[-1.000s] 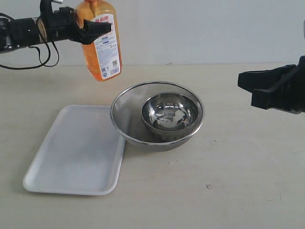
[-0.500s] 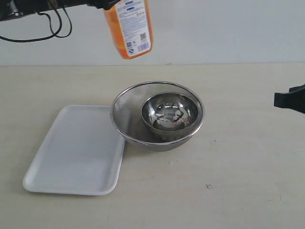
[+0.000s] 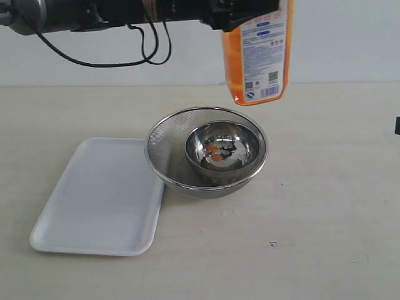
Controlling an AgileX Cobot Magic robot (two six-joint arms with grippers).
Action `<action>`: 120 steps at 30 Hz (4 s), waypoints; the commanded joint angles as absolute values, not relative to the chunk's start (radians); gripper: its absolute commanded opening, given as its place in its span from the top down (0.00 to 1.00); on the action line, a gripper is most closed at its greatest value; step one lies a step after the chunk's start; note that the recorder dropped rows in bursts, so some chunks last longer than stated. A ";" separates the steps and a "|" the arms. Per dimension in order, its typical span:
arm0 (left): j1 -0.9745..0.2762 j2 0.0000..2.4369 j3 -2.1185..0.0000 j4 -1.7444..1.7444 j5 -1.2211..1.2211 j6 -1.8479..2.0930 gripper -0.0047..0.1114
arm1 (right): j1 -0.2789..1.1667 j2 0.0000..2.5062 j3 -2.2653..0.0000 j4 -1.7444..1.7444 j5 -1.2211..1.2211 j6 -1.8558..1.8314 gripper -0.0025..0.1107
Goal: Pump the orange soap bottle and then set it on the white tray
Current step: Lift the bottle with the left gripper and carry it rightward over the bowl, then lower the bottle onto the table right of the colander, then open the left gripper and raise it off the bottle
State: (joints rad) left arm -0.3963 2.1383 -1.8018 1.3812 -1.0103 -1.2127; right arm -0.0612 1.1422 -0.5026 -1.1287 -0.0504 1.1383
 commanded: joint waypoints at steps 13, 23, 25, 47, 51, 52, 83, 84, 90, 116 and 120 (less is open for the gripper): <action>-0.604 2.250 -1.821 1.236 -0.972 -1.132 0.92 | -0.212 1.139 -0.498 -1.128 -0.096 1.161 0.98; -0.640 2.328 -1.821 1.207 -0.939 -1.069 0.92 | -0.261 1.139 -0.466 -1.113 -0.332 1.172 0.98; -0.643 2.333 -1.821 1.199 -0.930 -1.053 0.92 | -0.261 1.139 -0.466 -1.113 -0.332 1.172 0.98; -0.653 2.396 -1.821 1.187 -0.919 -1.053 0.74 | -0.259 1.139 -0.466 -1.135 -0.398 1.170 0.98; -0.653 2.396 -1.821 1.187 -0.919 -1.053 0.56 | -0.259 1.139 -0.466 -1.135 -0.400 1.170 0.98; -0.653 2.396 -1.821 1.187 -0.919 -1.053 0.53 | -0.259 1.139 -0.466 -1.135 -0.400 1.170 0.98; -0.650 2.363 -1.821 1.253 -0.918 -1.124 0.31 | -0.259 1.139 -0.466 -1.184 -0.468 1.172 0.98; -0.648 2.352 -1.821 1.270 -0.908 -1.148 0.31 | -0.259 1.139 -0.466 -1.184 -0.468 1.172 0.98; -0.639 2.301 -1.821 1.432 -0.855 -1.293 0.27 | -0.259 1.139 -0.466 -1.192 -0.468 1.172 0.98; -0.430 2.081 -1.770 1.726 -1.221 -1.707 0.22 | -0.259 1.139 -0.466 -1.290 -0.579 1.194 0.98; -0.405 2.021 -1.697 1.744 -1.221 -1.707 0.22 | -0.259 1.141 -0.466 -1.314 -0.657 1.190 0.98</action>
State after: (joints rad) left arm -0.4226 2.0667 -1.7426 1.7226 -1.2127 -1.6883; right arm -0.2568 1.1422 -0.4677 -1.2940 -0.6007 1.1896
